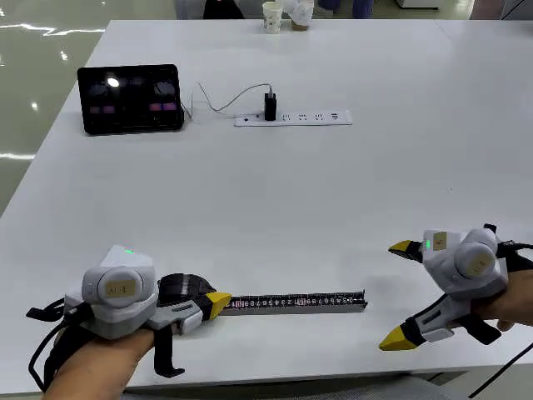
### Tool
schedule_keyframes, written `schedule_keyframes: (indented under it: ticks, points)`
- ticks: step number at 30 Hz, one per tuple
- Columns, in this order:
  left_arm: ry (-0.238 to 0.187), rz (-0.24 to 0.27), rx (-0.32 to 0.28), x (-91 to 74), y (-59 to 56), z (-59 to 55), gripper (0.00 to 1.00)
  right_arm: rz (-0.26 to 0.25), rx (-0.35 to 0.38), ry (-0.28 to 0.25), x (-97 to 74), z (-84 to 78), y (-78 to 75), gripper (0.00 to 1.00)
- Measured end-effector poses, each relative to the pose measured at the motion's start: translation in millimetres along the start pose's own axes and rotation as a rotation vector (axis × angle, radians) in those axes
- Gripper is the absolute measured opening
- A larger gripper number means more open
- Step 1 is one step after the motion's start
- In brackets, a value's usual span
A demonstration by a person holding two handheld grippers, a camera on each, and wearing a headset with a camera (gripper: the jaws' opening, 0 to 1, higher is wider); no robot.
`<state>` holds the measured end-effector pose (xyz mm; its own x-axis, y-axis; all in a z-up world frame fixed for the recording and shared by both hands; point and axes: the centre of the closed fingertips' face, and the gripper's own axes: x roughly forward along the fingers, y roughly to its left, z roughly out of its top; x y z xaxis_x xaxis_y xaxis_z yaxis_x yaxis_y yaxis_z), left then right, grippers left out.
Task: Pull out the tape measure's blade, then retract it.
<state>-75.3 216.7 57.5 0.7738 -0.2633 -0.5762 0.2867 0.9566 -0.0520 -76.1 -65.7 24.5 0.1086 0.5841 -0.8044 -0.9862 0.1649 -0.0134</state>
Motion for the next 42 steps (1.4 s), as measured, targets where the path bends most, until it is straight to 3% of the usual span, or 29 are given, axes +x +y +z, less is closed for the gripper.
schedule_keyframes:
  ticks: [6, 9, 15, 21, 27, 36, 42]
  points:
    - [0.008, 0.023, 0.0, 4.1, -6.9, -4.1, 0.99, 0.03, -0.041, 0.04, 7.8, 0.3, -1.2, 0.99]
    - [-0.013, 0.036, 0.0, 5.8, -7.8, -3.1, 0.99, 0.036, -0.06, 0.06, 11.6, -1.2, -6.0, 0.99]
    - [-0.063, 0.047, -0.041, 8.2, -3.5, -2.6, 0.99, 0.047, -0.056, 0.079, 19.9, -0.8, -11.8, 0.99]
    - [-0.065, 0.084, -0.004, 13.5, 3.1, -5.1, 0.99, 0.061, -0.071, 0.098, 27.2, -2.1, -12.1, 0.98]
    - [-0.059, 0.068, -0.013, 16.1, 0.1, -9.2, 0.99, 0.073, -0.068, 0.101, 31.2, -2.8, -10.6, 0.88]
    - [-0.035, 0.09, -0.076, 16.7, 11.5, -17.6, 0.99, 0.088, -0.1, 0.145, 35.7, -6.1, -6.9, 0.52]
    - [-0.038, 0.084, -0.069, 16.2, 8.5, -16.0, 0.99, 0.106, -0.102, 0.15, 36.1, -2.4, -4.0, 0.34]
